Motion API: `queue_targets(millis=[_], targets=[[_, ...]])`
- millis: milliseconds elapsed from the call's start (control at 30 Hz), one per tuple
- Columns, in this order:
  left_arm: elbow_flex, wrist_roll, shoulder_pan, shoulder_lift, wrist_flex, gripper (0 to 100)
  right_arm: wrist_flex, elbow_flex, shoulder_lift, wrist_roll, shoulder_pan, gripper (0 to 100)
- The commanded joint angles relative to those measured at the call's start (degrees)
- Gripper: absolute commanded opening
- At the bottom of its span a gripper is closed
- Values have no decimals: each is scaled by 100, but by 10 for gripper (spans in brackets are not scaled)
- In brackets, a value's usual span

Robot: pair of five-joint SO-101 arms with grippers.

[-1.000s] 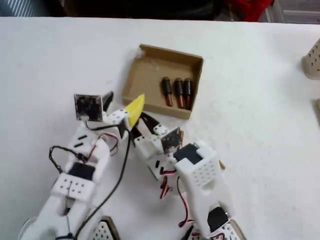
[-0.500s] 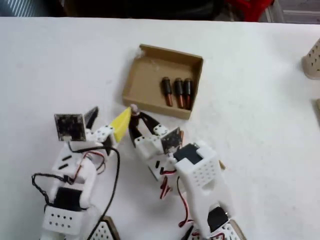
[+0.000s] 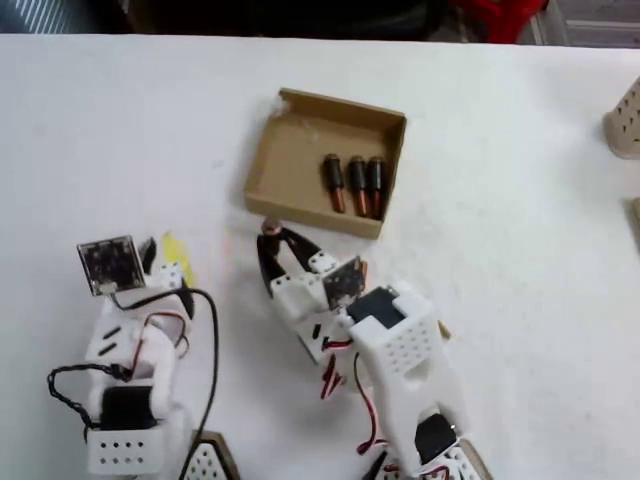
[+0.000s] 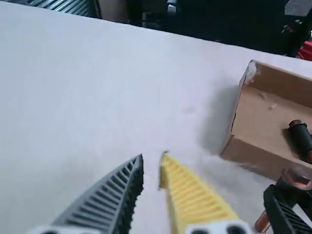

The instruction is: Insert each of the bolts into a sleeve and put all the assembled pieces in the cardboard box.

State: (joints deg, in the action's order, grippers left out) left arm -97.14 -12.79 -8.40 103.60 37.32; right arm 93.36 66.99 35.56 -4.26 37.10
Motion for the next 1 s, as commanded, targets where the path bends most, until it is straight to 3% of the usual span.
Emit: queue_targets(millis=[0, 167, 433, 633, 967], targets=[[18, -53, -119, 92, 571, 72, 312, 149, -400, 88, -22, 15], [18, -18, -119, 84, 1609, 72, 532, 484, -488, 97, -110, 15], [18, -9, -84, 66, 2084, 72, 277, 1116, -1895, 97, -356, 15], [18, 352, -84, 66, 2321, 72, -1525, 1029, -3222, 97, -734, 15], [18, 563, -110, 66, 2391, 72, -5780, -492, -5165, 62, -1182, 16]])
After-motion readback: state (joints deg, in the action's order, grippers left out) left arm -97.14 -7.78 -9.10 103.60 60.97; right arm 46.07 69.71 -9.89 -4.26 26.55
